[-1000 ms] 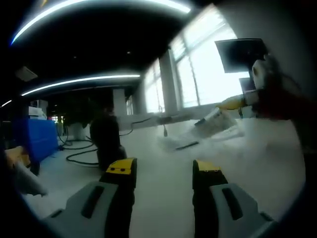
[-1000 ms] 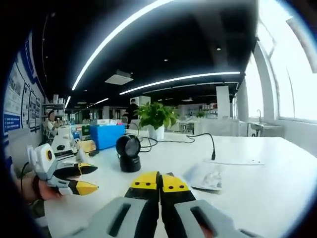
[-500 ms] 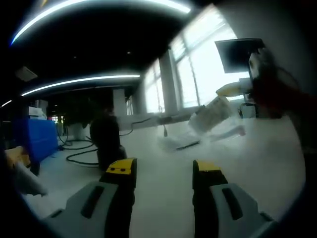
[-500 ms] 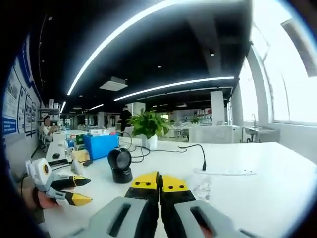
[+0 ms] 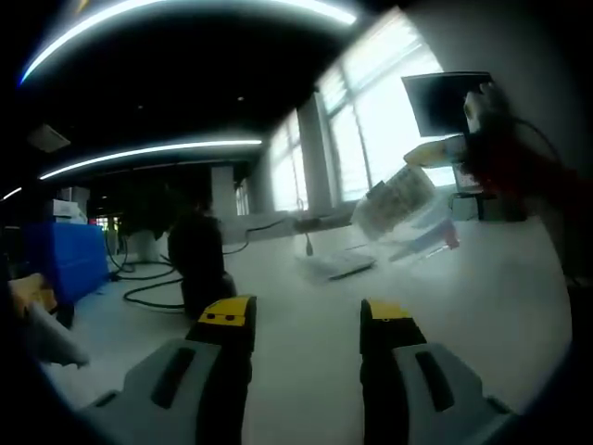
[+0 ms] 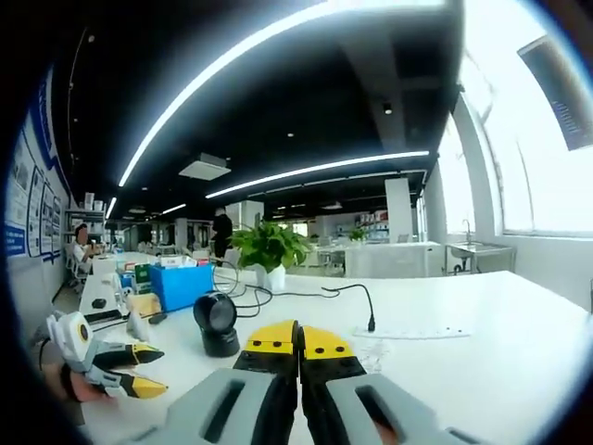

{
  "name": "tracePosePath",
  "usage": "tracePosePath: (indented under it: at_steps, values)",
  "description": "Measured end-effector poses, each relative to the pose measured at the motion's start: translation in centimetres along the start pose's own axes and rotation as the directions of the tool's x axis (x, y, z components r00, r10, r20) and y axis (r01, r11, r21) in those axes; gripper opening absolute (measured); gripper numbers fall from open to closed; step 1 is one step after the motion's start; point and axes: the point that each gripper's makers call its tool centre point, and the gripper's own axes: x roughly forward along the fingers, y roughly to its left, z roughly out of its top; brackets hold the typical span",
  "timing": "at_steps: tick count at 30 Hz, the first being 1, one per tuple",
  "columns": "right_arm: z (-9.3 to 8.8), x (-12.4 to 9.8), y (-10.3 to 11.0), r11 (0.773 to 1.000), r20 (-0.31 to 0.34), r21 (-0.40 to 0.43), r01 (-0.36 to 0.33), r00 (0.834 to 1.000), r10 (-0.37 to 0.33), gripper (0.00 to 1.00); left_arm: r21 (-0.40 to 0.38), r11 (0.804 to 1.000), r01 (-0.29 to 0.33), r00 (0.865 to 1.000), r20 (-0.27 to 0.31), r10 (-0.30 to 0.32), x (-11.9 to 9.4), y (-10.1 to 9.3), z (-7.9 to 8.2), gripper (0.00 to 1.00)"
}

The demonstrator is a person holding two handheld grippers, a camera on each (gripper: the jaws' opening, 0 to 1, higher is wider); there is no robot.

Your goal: Clip sheet goods on table flip sheet goods clip sheet goods scan sheet goods put sheet goods back to table

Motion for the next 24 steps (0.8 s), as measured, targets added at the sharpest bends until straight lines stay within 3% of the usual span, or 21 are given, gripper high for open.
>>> tracePosePath:
  at_steps: [7,15,19,24]
  values:
    - [1.2,-0.4,-0.3,0.999,0.034,0.042,0.006,0.999,-0.007,0.0,0.0,1.0,0.0,1.0,0.0,0.0,0.0,0.0,0.0,0.38]
    - [3.0,-1.6,-0.9,0.977,0.105,0.212,-0.005,0.994,-0.018,0.0,0.0,1.0,0.001,1.0,-0.001,-0.001,0.0,0.0,0.0,0.38]
    - [3.2,-2.4,-1.3,0.95,0.135,0.311,-0.005,0.99,-0.039,0.0,0.001,1.0,0.001,1.0,0.0,-0.001,0.0,-0.1,0.0,0.38]
    - [2.2,-3.7,-2.1,0.941,0.148,0.337,0.032,0.985,-0.087,0.0,0.001,1.0,0.001,1.0,-0.001,-0.001,0.0,-0.1,0.0,0.38]
